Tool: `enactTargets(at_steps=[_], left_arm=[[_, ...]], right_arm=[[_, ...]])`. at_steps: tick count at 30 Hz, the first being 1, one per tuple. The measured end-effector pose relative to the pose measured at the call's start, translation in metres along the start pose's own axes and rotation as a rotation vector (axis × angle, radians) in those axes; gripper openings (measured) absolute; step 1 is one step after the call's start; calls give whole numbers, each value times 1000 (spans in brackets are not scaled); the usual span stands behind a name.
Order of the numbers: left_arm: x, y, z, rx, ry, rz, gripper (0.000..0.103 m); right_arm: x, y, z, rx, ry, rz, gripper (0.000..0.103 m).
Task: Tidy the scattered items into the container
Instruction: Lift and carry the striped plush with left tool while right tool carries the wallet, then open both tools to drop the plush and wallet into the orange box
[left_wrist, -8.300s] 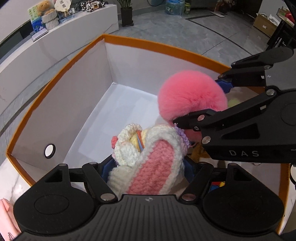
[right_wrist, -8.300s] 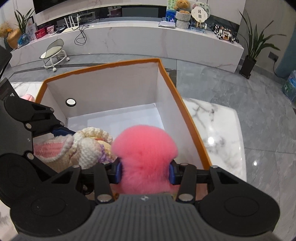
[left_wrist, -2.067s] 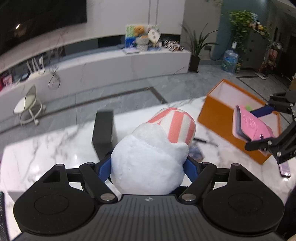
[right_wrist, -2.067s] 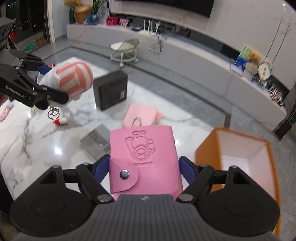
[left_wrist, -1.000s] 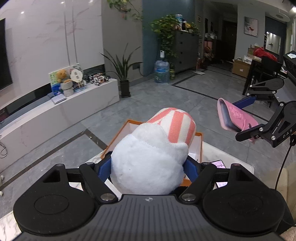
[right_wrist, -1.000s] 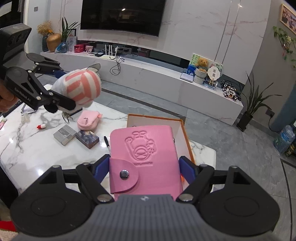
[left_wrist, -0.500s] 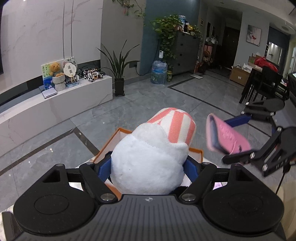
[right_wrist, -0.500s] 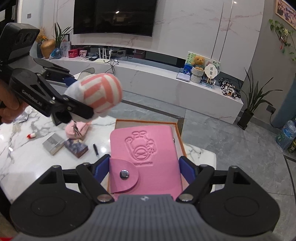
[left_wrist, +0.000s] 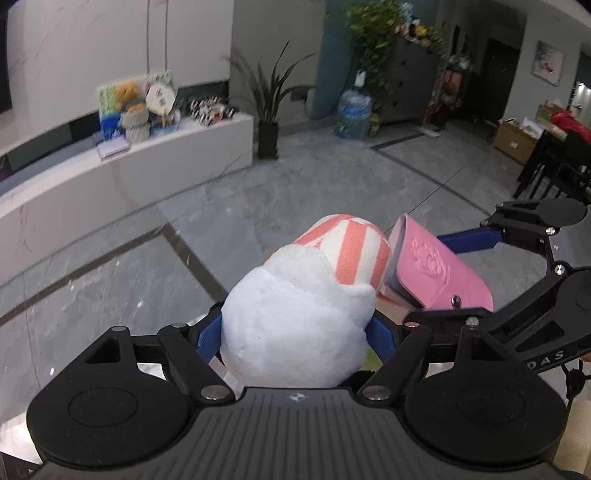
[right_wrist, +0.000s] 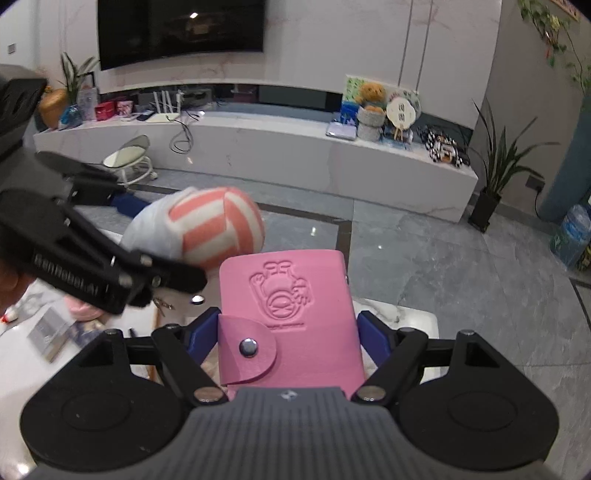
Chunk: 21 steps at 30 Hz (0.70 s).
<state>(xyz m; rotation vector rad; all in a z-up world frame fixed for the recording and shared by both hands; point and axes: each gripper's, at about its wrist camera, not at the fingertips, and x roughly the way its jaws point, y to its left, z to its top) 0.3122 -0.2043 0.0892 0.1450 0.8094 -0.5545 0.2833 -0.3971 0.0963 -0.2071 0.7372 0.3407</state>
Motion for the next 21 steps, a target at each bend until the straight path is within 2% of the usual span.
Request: enactTargets(at_steps=[9,15,21], left_arm=[[46,25,-14,-15,108,70,92],[55,32,-17,-28,111,66,93],[59,22,-17,-9,109,75,94]], right_arm=[[74,-4,-6,22,92,-16,81],[101,-10,-9,50,118,-2,81],[121,-10,-17,60,146,-2,81]])
